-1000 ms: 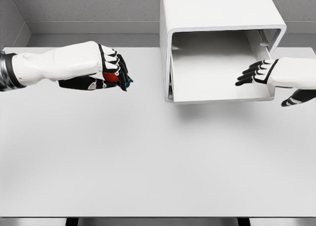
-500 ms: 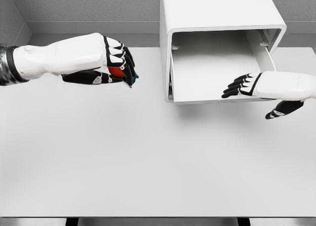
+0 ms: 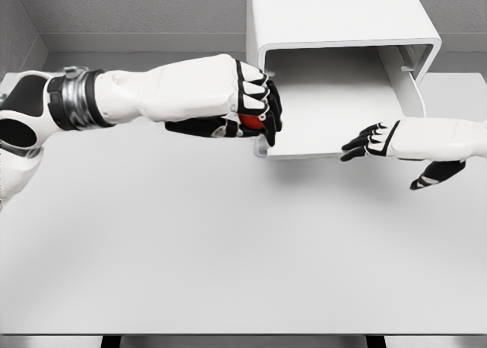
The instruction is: Slide open multi-storey tabletop storage cabinets and put open load switch and slide close multi-storey tabletop storage cabinets
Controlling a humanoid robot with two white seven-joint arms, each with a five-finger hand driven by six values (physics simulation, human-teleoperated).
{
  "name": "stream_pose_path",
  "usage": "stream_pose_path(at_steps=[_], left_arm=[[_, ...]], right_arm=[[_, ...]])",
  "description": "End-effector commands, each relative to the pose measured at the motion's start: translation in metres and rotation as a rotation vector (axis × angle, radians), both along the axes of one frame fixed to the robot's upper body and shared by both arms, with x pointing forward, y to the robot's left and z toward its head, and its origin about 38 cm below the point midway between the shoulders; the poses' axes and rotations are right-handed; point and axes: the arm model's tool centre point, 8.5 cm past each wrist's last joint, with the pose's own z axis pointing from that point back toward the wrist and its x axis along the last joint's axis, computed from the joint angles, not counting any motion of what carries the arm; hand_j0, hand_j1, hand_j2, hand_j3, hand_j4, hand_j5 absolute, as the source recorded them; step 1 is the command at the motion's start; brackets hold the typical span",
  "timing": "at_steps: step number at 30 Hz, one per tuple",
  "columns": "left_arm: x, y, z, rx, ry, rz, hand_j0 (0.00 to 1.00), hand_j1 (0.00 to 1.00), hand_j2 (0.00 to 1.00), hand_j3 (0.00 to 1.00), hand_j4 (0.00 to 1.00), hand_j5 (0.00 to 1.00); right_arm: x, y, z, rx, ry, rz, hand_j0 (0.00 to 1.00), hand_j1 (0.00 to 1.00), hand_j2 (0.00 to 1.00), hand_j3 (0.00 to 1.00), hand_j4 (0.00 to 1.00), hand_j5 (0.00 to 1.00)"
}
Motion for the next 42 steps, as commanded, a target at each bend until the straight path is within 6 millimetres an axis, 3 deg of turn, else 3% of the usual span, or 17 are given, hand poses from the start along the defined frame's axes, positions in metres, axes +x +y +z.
stream_pose_path(at_steps=[1,8,17,22,27,32,39,42], left_arm=[[-0.002,-0.013,-0.002,-0.017,0.007,-0.025,0.45,0.45,0.45,0.45,0.45,0.45],[-0.003,-0.021,0.004,-0.035,-0.003,-0.043,0.45,0.45,0.45,0.45,0.45,0.45],[-0.002,-0.055,-0.007,-0.053,0.018,-0.084,0.45,0.45,0.45,0.45,0.45,0.45],[0.022,-0.073,-0.022,0.012,-0.014,0.001,0.45,0.45,0.45,0.45,0.45,0.45],[0.028,-0.095,-0.03,0.054,-0.059,0.035,0.46,0.46,0.46,0.46,0.46,0.46],[0.041,-0.1,-0.043,0.071,-0.021,0.064,0.46,0.46,0.46,0.46,0.46,0.46],[0.04,-0.108,-0.034,0.057,-0.036,0.052,0.46,0.46,0.46,0.46,0.46,0.46],[0.047,-0.108,-0.041,0.063,-0.008,0.066,0.46,0.46,0.46,0.46,0.46,0.46]], right_arm=[[0.0,-0.003,0.004,-0.002,-0.005,-0.007,1.0,1.0,1.0,1.0,1.0,1.0],[0.0,-0.024,0.036,-0.013,-0.083,-0.06,1.0,1.0,1.0,1.0,1.0,1.0],[-0.01,-0.06,0.079,-0.033,-0.153,-0.149,1.0,1.0,1.0,1.0,1.0,1.0],[-0.017,-0.074,0.083,-0.074,-0.148,-0.183,1.0,1.0,1.0,1.0,1.0,1.0],[-0.017,-0.082,0.082,-0.088,-0.144,-0.205,1.0,1.0,1.0,1.0,1.0,1.0],[-0.016,-0.084,0.08,-0.082,-0.141,-0.213,1.0,1.0,1.0,1.0,1.0,1.0],[-0.016,-0.085,0.075,-0.085,-0.128,-0.217,1.0,1.0,1.0,1.0,1.0,1.0],[-0.016,-0.084,0.074,-0.085,-0.125,-0.213,1.0,1.0,1.0,1.0,1.0,1.0]])
